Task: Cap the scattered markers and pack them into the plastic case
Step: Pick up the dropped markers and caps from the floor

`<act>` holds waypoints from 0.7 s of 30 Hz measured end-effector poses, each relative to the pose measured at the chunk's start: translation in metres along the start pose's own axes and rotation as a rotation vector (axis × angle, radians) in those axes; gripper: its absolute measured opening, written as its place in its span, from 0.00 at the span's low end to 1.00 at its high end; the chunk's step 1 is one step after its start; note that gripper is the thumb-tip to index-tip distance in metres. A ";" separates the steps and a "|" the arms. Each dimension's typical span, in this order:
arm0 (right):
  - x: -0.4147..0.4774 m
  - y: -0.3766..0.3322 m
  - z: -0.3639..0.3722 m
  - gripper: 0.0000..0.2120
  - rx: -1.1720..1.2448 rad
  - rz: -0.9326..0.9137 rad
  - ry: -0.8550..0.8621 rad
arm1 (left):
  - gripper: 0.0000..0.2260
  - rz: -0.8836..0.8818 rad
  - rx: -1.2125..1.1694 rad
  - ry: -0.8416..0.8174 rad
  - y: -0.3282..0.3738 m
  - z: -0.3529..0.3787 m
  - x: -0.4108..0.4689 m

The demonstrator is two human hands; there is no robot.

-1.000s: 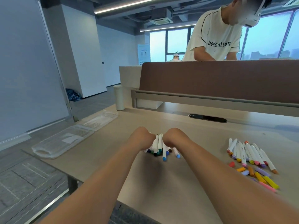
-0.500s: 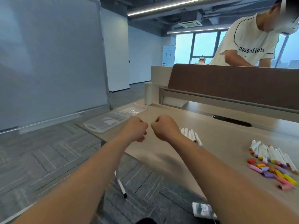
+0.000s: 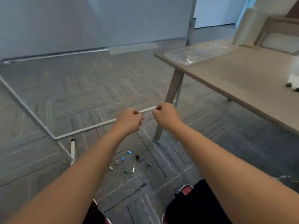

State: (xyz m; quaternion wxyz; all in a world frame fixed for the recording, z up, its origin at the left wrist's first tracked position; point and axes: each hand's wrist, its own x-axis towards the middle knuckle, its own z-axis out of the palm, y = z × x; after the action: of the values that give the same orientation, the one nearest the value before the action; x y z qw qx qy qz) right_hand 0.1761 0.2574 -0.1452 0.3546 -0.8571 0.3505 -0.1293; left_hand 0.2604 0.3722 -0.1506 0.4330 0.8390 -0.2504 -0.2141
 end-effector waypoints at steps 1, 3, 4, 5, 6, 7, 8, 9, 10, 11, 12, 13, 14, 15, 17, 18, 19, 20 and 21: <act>0.004 0.006 0.025 0.12 -0.003 0.016 -0.046 | 0.09 -0.032 0.008 -0.009 -0.027 0.000 0.005; 0.012 0.023 0.073 0.14 -0.010 0.038 -0.130 | 0.10 -0.091 0.045 -0.034 -0.080 0.003 0.017; 0.017 0.035 0.097 0.16 -0.017 0.051 -0.163 | 0.11 -0.119 0.068 -0.048 -0.105 0.005 0.023; 0.022 0.047 0.120 0.18 -0.027 0.067 -0.194 | 0.11 -0.146 0.090 -0.058 -0.131 0.009 0.031; 0.029 0.060 0.144 0.17 -0.036 0.090 -0.227 | 0.10 -0.173 0.102 -0.068 -0.155 0.013 0.039; 0.036 0.075 0.167 0.16 -0.043 0.114 -0.258 | 0.09 -0.202 0.100 -0.075 -0.178 0.020 0.047; 0.043 0.090 0.189 0.14 -0.047 0.137 -0.284 | 0.08 -0.236 0.091 -0.085 -0.202 0.027 0.058; 0.051 0.105 0.210 0.12 -0.052 0.157 -0.305 | 0.07 -0.272 0.082 -0.096 -0.225 0.036 0.070; 0.059 0.120 0.230 0.11 -0.061 0.182 -0.325 | 0.07 -0.311 0.080 -0.108 -0.248 0.046 0.081; 0.068 0.136 0.250 0.10 -0.071 0.208 -0.343 | 0.08 -0.340 0.091 -0.120 -0.269 0.056 0.092; 0.075 0.152 0.269 0.10 -0.082 0.236 -0.359 | 0.08 -0.360 0.116 -0.129 -0.289 0.067 0.104; 0.083 0.168 0.286 0.09 -0.099 0.264 -0.372 | 0.08 -0.371 0.152 -0.141 -0.308 0.079 0.116; 0.090 0.185 0.302 0.10 -0.120 0.290 -0.385 | 0.09 -0.380 0.200 -0.159 -0.325 0.091 0.127; 0.096 0.201 0.317 0.11 -0.140 0.311 -0.398 | 0.09 -0.392 0.258 -0.186 -0.340 0.104 0.138; 0.108 0.233 0.343 0.12 -0.178 0.346 -0.421 | 0.09 -0.409 0.372 -0.225 -0.364 0.128 0.157; 0.114 0.247 0.354 0.11 -0.201 0.361 -0.430 | 0.08 -0.420 0.415 -0.245 -0.376 0.140 0.166; 0.119 0.262 0.364 0.10 -0.231 0.375 -0.435 | 0.07 -0.431 0.451 -0.265 -0.388 0.152 0.174; 0.124 0.276 0.374 0.09 -0.271 0.385 -0.441 | 0.06 -0.435 0.488 -0.293 -0.399 0.166 0.181; 0.129 0.291 0.383 0.08 -0.313 0.395 -0.447 | 0.05 -0.432 0.524 -0.320 -0.411 0.178 0.188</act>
State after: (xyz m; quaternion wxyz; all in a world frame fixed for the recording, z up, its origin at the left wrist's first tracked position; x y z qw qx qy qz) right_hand 0.3013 0.2202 -0.6257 0.3049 -0.8239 0.4389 0.1886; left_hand 0.4015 0.3540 -0.6148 0.1037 0.9109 -0.1783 -0.3575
